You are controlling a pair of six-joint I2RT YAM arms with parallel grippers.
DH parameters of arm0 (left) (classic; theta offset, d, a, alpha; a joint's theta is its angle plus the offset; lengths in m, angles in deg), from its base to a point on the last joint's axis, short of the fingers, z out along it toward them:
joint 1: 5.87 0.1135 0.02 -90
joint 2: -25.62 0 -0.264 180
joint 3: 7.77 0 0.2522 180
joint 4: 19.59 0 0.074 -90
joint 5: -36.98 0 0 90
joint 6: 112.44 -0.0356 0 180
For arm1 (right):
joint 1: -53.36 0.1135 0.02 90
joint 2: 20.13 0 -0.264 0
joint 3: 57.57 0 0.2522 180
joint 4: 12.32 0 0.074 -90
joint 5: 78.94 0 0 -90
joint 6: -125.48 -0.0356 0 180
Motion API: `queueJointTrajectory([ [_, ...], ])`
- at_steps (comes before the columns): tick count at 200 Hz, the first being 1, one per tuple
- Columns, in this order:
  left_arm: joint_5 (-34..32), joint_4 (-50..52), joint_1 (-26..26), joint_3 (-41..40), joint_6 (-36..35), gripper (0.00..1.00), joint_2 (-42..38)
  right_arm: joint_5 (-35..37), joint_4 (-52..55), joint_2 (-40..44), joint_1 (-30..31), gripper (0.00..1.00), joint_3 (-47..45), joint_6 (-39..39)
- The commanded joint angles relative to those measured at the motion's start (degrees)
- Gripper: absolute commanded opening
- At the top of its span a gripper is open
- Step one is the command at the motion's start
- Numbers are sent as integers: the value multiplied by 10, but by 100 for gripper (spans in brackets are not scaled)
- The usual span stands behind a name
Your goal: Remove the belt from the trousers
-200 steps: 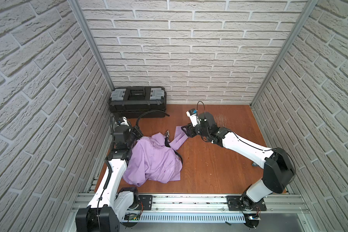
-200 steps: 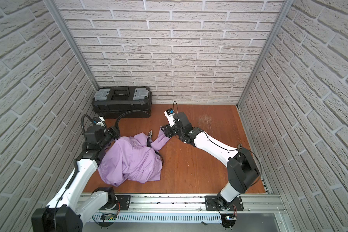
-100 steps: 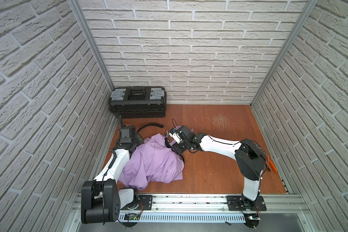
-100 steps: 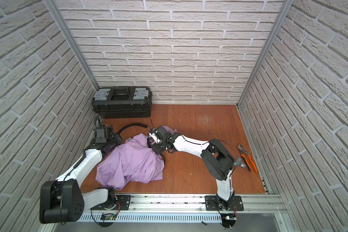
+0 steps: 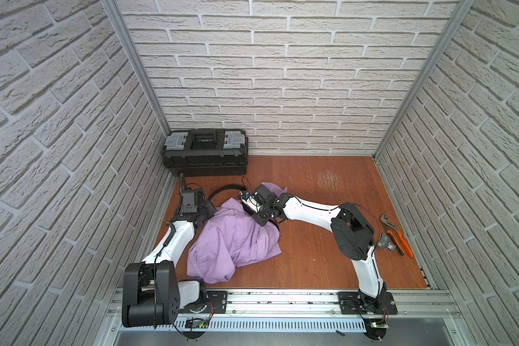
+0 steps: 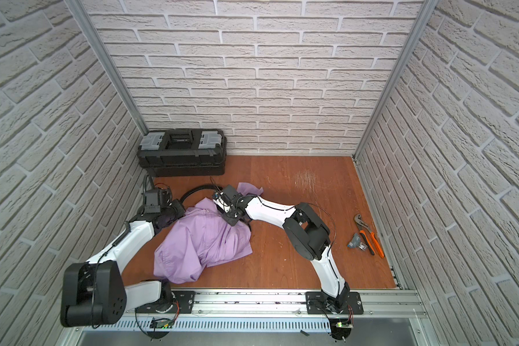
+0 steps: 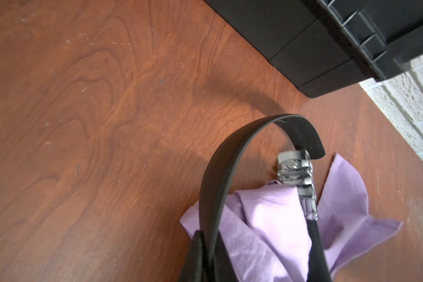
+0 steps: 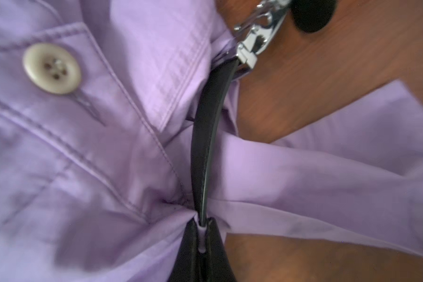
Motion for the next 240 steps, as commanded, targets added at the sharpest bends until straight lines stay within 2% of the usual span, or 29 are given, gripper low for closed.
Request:
queueJointTrajectory([
  [1, 20, -35, 2, -16, -1, 19, -17, 188, -71, 103, -15, 3, -25, 113],
  [26, 83, -108, -4, -25, -22, 49, -20, 222, -181, 182, -22, 3, -81, 185],
  [55, 128, -193, -37, -23, -120, 70, -49, 181, -270, 247, -23, 3, -124, 245],
  [70, 152, -214, -50, -12, -199, 73, -75, 162, -290, 268, -24, 3, -132, 285],
  [94, 150, -189, -79, 32, -357, 74, -124, 167, -277, 281, -24, 3, -117, 320],
  [113, 127, -140, -127, 85, -482, 75, -140, 167, -237, 277, -25, 3, -87, 318],
  [130, 100, -112, -170, 124, -540, 76, -139, 167, -209, 268, -25, 3, -61, 304],
  [176, 108, -74, -232, 188, -569, 81, -90, 157, -207, 269, -24, 3, -59, 275],
  [210, 151, -70, -233, 230, -524, 81, -14, 145, -223, 282, -24, 3, -79, 270],
  [240, 131, -96, -232, 241, -469, 79, 39, 143, -230, 287, -22, 3, -83, 239],
])
